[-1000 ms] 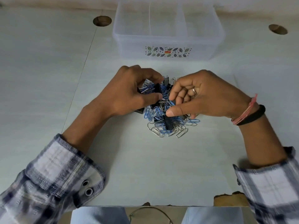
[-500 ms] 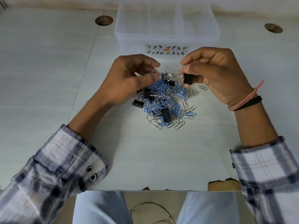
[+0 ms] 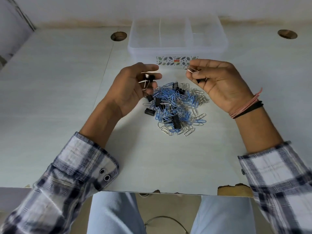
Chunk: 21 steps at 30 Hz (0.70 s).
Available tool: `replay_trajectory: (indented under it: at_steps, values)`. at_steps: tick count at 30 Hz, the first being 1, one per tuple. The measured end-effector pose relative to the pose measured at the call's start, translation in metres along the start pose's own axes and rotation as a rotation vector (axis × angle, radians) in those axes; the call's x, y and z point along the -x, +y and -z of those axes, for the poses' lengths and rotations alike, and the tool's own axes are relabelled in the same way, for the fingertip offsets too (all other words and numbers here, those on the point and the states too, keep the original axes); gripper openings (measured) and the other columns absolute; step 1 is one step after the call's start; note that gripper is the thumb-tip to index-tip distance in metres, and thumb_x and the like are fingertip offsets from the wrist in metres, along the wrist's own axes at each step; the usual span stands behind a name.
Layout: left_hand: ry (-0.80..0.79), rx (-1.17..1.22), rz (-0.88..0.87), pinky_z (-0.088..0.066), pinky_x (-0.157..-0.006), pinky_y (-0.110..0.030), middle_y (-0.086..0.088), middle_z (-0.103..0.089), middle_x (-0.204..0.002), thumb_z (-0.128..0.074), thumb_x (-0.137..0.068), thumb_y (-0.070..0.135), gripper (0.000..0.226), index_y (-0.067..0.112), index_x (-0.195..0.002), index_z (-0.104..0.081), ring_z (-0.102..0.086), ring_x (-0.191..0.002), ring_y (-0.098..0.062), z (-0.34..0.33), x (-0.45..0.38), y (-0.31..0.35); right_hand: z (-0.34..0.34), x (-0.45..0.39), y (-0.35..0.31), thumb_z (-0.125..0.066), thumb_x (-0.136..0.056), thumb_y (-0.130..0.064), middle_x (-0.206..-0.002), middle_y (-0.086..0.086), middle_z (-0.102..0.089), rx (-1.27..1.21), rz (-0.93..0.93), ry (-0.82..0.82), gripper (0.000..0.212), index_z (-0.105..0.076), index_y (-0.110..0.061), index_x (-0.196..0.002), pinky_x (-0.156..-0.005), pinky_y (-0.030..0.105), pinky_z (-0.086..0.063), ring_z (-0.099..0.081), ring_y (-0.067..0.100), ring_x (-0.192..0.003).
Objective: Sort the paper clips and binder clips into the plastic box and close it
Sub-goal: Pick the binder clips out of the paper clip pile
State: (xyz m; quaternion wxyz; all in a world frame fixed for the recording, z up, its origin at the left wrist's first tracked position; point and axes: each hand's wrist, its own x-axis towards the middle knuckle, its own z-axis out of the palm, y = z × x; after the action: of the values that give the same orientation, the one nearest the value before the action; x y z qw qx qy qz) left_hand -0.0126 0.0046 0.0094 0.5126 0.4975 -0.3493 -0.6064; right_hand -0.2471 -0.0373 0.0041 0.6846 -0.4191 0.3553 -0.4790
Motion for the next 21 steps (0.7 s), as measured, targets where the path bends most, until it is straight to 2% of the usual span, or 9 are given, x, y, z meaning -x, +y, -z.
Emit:
replay_trajectory:
  at_steps: [4, 7, 9, 13, 16, 18, 21]
  values:
    - [0.01, -0.07, 0.033, -0.047, -0.055, -0.024, -0.014, -0.071, -0.093, -0.05, -0.099, 0.008, 0.026, 0.0, -0.117, -0.066, -0.058, -0.064, -0.018, -0.006, 0.01, 0.007, -0.006, 0.003, 0.003, -0.058, -0.086, 0.019, -0.095, 0.019, -0.067, 0.013, 0.043, -0.029, 0.031, -0.062, 0.013, -0.117, -0.092, 0.036, -0.057, -0.069, 0.026, -0.094]
    - [-0.03, -0.01, 0.09, -0.05, -0.061, -0.026, -0.014, -0.07, -0.096, -0.059, -0.101, 0.023, 0.023, 0.005, -0.111, -0.066, -0.062, -0.07, -0.019, -0.016, 0.014, 0.003, -0.02, 0.007, 0.011, -0.055, -0.091, 0.016, -0.103, 0.021, -0.065, 0.067, 0.12, -0.058, 0.033, -0.058, 0.012, -0.123, -0.095, 0.042, -0.056, -0.067, 0.029, -0.103]
    - [-0.102, 0.01, 0.118, -0.052, -0.061, -0.024, -0.012, -0.068, -0.095, -0.059, -0.102, 0.028, 0.024, 0.006, -0.108, -0.068, -0.063, -0.072, -0.017, -0.025, 0.016, -0.003, -0.032, 0.009, 0.018, -0.051, -0.094, 0.012, -0.113, 0.024, -0.063, 0.188, 0.187, -0.09, 0.031, -0.057, 0.007, -0.124, -0.098, 0.044, -0.055, -0.067, 0.03, -0.108]
    - [-0.049, 0.133, 0.11, -0.059, -0.066, -0.02, -0.013, -0.072, -0.092, -0.055, -0.103, 0.009, 0.022, -0.002, -0.118, -0.067, -0.069, -0.074, -0.019, -0.03, 0.015, -0.013, -0.038, 0.011, 0.024, -0.045, -0.094, 0.006, -0.129, 0.021, -0.063, 0.465, 0.319, -0.163, 0.039, -0.052, -0.002, -0.132, -0.105, 0.047, -0.05, -0.065, 0.026, -0.12]
    - [-0.004, 0.149, 0.084, -0.059, -0.062, -0.019, -0.013, -0.07, -0.084, -0.057, -0.101, 0.002, 0.013, -0.001, -0.104, -0.069, -0.071, -0.071, -0.019, -0.025, 0.016, -0.013, -0.035, 0.013, 0.021, -0.047, -0.096, 0.008, -0.138, 0.019, -0.059, 0.557, 0.361, -0.175, 0.045, -0.044, -0.002, -0.14, -0.112, 0.039, -0.045, -0.058, 0.021, -0.13]
    - [0.02, 0.128, 0.063, -0.055, -0.056, -0.019, -0.011, -0.067, -0.078, -0.059, -0.098, 0.002, 0.011, -0.001, -0.095, -0.069, -0.067, -0.065, -0.018, -0.022, 0.018, -0.008, -0.033, 0.013, 0.019, -0.053, -0.097, 0.003, -0.138, 0.016, -0.06, 0.547, 0.379, -0.14, 0.042, -0.048, -0.004, -0.138, -0.112, 0.038, -0.045, -0.058, 0.018, -0.131]
    - [0.122, -0.028, 0.001, -0.042, -0.052, -0.027, -0.011, -0.062, -0.07, -0.057, -0.091, 0.007, 0.015, 0.004, -0.077, -0.064, -0.055, -0.057, -0.023, -0.006, 0.02, 0.005, -0.023, 0.007, 0.016, -0.059, -0.094, -0.003, -0.122, 0.007, -0.07, 0.679, 0.407, -0.036, 0.032, -0.063, -0.008, -0.125, -0.102, 0.039, -0.054, -0.067, 0.013, -0.115]
